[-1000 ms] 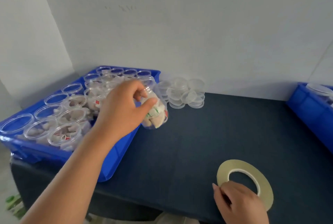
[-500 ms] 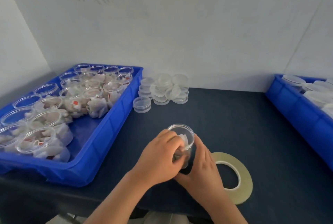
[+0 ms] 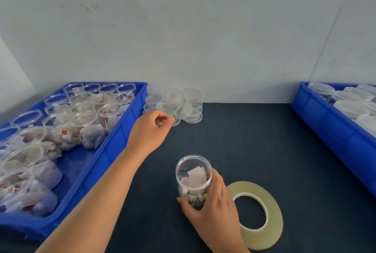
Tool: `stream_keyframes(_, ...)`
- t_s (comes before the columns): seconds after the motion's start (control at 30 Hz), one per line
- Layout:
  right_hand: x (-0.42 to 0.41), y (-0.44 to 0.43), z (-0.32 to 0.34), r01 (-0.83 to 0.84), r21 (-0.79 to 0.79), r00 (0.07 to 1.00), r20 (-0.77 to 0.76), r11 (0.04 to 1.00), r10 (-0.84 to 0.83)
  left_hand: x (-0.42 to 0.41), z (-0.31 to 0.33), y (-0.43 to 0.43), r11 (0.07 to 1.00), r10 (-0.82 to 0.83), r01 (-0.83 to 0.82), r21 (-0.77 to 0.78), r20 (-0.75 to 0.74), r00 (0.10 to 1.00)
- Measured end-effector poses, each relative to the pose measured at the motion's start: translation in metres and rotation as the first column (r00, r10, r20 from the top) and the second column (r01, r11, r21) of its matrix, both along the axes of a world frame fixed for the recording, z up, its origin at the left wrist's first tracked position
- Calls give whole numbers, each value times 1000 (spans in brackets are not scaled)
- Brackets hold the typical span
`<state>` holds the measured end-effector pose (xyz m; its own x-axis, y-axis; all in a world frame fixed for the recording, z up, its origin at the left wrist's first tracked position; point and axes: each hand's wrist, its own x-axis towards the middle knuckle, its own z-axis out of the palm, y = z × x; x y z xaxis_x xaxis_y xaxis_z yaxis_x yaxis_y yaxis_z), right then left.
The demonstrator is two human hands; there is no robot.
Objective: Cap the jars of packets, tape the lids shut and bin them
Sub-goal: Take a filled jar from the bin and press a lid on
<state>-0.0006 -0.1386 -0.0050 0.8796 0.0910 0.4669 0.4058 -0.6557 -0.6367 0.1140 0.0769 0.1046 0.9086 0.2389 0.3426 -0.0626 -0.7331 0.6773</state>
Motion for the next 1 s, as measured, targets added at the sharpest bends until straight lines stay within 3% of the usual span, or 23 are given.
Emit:
stream_keyframes(0.07, -1, 1, 1, 6, 1, 1000, -15, 1000, -6, 46, -2, 16, 998, 42, -51, -30, -251, 967)
stream_keyframes(0.13, -1, 1, 2, 12, -1, 1000, -14, 1000, -12, 85, -10, 28, 997, 77, -82, 2, -368, 927)
stream_keyframes(0.33, 8, 0, 2, 7, -16, 999, 37, 1000, -7, 142, -29, 48, 946, 322, -271, 175, -446, 835)
stream_keyframes(0.5, 15, -1, -6, -9, -17, 997, 75, 1000, 11, 164, -38, 46, 924, 377, -294, 245, -448, 811)
stream_keyframes(0.6, 17, -1, -9, 0, -42, 999, 48, 999, 2, 170, -39, 44, 927, 360, -368, 66, -428, 829)
stream_keyframes(0.7, 14, -1, -9, -3, -56, 999, 33, 998, 5, 170, -37, 42, 890, 293, -374, -262, -300, 908)
stream_keyframes(0.8, 12, -1, -9, 4, -72, 1000, 7, 997, -3, 150, -25, 33, 745, 230, -266, -611, -139, 963)
stream_keyframes(0.9, 9, 1, -7, 19, -47, 1000, -12, 999, -20, 118, -11, 29, 637, 155, -173, -751, -94, 983)
stream_keyframes(1.0, 6, 1, -6, 23, -32, 1000, 9, 999, -23, 77, 3, 23, 646, 59, -81, -759, -56, 997)
